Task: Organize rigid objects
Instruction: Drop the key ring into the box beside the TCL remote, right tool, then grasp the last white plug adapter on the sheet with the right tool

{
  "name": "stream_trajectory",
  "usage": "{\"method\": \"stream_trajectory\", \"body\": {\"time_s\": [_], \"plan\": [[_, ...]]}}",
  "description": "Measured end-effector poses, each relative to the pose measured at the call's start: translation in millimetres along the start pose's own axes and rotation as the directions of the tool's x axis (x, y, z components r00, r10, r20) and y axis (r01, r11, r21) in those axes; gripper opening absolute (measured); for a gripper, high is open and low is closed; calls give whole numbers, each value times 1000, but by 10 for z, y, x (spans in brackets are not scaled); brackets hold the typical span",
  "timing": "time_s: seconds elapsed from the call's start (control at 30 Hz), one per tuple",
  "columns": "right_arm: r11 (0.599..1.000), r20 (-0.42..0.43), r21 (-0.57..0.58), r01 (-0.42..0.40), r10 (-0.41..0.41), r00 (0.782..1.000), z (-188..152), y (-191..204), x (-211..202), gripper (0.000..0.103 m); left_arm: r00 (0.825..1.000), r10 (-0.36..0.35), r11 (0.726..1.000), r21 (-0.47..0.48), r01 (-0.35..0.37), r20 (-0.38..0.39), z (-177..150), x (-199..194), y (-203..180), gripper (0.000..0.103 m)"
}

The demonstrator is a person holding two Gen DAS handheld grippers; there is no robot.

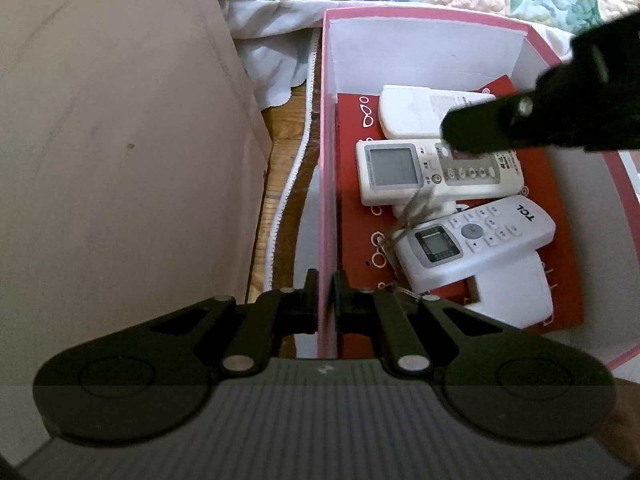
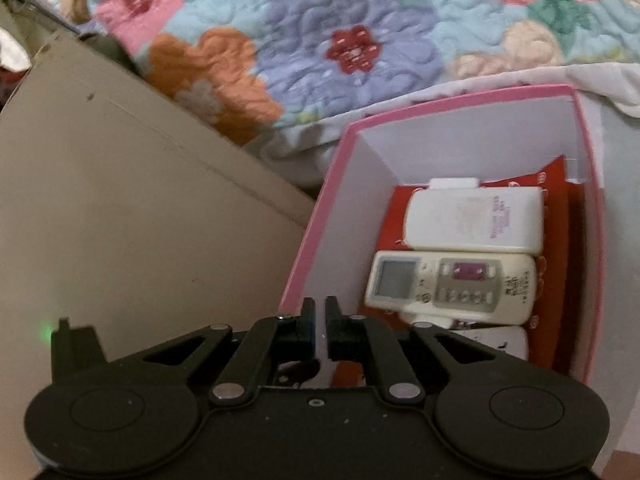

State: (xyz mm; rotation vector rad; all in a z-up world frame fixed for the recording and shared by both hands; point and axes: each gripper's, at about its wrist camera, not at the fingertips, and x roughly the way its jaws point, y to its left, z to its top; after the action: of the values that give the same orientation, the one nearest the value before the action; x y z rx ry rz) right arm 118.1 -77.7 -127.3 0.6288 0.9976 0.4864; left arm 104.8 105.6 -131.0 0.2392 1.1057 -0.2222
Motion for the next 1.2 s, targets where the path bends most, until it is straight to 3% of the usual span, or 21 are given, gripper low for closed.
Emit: {"method": "stream_trajectory", "body": {"time_s": [0.17, 0.23, 0.47, 0.63, 0.77, 0.83, 0.97, 1.07, 1.2], "plan": [[1000, -17, -16, -20, 20, 1000, 80, -8, -258, 13, 1000, 22, 999, 25, -21, -22, 16, -35, -38, 7], [998, -22, -60, 24, -25, 999, 100, 22, -448, 22, 1000, 22, 999, 24, -22, -21, 17, -37, -33, 7], [972, -43, -125, 198, -205, 978, 56, -160, -1302, 25, 999, 29, 999, 17, -29, -37, 32, -26, -43, 7], [933, -85, -86, 350, -356, 930, -64, -468, -1835, 29, 996, 48, 999, 26, -47, -71, 44, -29, -74, 8], [934, -64, 26, 356, -353, 933, -204, -884, -2078, 33, 995, 63, 998, 21, -61, -79, 51, -25, -92, 9], [931, -51, 27, 365, -363, 930, -294, -1061, -2088, 34, 994, 70, 997, 25, -68, -81, 52, -24, -101, 9], [891, -43, -127, 436, -444, 895, -454, -1218, -1895, 38, 994, 72, 997, 17, -71, -83, 53, -4, -107, 9], [838, -18, -245, 487, -507, 862, -538, -1341, -1710, 42, 994, 74, 997, 17, -72, -82, 50, -1, -109, 9], [801, 4, -297, 519, -543, 840, -629, -1533, -1531, 46, 994, 72, 997, 17, -71, -80, 42, -7, -106, 9]]}}
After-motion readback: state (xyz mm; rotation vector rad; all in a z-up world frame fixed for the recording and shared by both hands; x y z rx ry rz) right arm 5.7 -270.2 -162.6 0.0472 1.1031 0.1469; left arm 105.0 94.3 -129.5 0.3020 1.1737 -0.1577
